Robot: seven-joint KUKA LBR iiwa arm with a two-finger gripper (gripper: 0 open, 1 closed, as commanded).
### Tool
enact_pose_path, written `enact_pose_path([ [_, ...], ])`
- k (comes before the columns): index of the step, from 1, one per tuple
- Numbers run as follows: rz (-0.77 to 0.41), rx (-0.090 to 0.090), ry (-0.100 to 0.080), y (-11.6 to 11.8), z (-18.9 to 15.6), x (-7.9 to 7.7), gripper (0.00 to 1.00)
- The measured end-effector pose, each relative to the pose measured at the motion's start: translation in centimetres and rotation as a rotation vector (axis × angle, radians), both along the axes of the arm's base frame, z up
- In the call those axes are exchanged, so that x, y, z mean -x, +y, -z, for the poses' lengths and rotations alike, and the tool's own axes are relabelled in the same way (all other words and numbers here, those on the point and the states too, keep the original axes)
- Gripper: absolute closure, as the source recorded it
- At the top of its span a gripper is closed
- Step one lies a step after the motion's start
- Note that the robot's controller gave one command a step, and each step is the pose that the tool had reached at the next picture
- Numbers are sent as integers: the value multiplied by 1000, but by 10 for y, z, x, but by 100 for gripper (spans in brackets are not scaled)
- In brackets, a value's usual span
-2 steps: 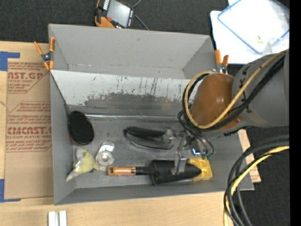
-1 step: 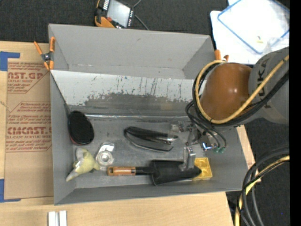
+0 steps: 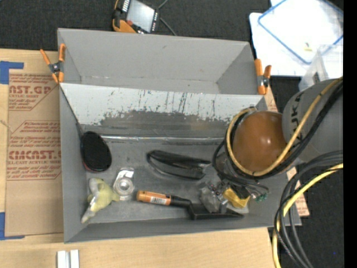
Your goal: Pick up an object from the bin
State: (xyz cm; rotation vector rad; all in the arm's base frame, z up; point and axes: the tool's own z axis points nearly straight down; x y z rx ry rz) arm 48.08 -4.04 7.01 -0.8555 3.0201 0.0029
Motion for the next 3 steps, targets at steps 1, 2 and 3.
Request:
enact_pose_path([
  [1, -1, -2, -32, 1, -4, -9, 0],
  [2, -1, -2, -32, 1, -4, -8, 0],
  [3, 20, -3, -35, 0, -2, -12, 0],
])
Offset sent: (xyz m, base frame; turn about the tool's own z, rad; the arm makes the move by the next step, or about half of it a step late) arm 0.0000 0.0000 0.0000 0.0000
